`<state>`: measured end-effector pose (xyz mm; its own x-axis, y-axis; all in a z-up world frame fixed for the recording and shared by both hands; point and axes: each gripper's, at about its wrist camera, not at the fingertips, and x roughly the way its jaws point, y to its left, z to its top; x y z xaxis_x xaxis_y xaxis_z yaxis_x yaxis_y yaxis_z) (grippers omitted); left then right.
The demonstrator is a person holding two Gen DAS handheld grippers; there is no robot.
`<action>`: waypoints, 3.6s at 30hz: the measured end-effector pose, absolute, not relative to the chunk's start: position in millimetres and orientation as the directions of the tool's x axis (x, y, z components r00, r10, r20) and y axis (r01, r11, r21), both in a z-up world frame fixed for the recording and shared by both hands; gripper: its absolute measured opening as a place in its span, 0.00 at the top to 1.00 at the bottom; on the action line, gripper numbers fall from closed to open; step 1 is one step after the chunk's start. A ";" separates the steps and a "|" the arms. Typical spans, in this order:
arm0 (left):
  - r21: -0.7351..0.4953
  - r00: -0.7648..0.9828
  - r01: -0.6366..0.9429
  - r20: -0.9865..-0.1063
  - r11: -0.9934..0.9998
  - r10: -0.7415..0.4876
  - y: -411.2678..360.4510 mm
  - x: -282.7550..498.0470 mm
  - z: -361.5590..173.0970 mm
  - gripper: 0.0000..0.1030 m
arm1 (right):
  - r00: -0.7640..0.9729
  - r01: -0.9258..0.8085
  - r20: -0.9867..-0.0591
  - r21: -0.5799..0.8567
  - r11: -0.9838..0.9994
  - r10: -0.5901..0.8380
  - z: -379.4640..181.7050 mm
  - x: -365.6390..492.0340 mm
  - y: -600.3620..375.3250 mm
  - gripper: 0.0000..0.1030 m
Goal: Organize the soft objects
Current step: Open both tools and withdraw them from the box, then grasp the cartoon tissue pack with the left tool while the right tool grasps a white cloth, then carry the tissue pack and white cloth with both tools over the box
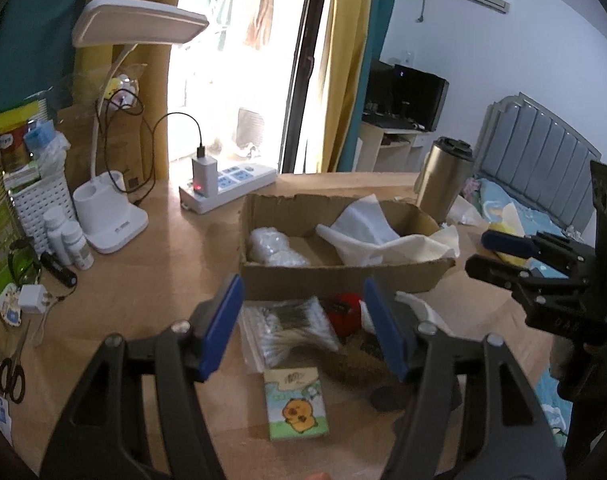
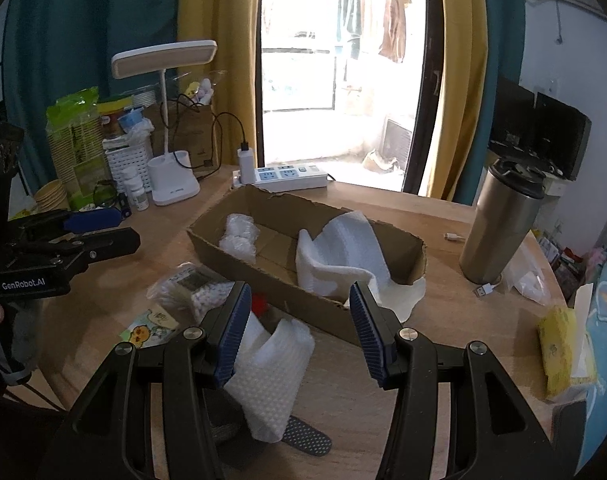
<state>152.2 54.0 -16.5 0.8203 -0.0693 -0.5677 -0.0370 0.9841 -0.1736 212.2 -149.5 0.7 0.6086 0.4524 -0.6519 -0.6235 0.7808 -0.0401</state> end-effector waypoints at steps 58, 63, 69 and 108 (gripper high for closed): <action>-0.092 0.633 -0.092 -0.774 0.991 -0.013 30.2 162.3 -120.5 0.32 | 0.418 -0.658 -0.770 0.109 0.745 0.482 -85.3 218.7 -146.0 0.39; -0.094 0.617 -0.074 -0.786 0.993 -0.028 25.4 162.1 -122.7 0.53 | 0.410 -0.671 -0.774 0.102 0.734 0.482 -87.2 216.9 -144.6 0.66; -0.116 0.620 -0.052 -0.782 0.992 -0.060 20.8 159.0 -119.9 0.54 | 0.430 -0.683 -0.760 0.080 0.726 0.488 -80.9 213.1 -146.1 0.83; -0.083 0.717 0.009 -0.694 0.996 -0.065 -19.2 193.3 -57.8 0.54 | 0.571 -0.627 -0.640 0.065 0.777 0.514 -25.1 230.3 -215.4 0.85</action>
<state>193.3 -19.2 -57.8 0.7170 -0.0649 -0.6941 0.0094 0.9965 -0.0834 230.3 -215.4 -25.1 0.5713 0.5144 -0.6396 -0.6267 0.7766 0.0648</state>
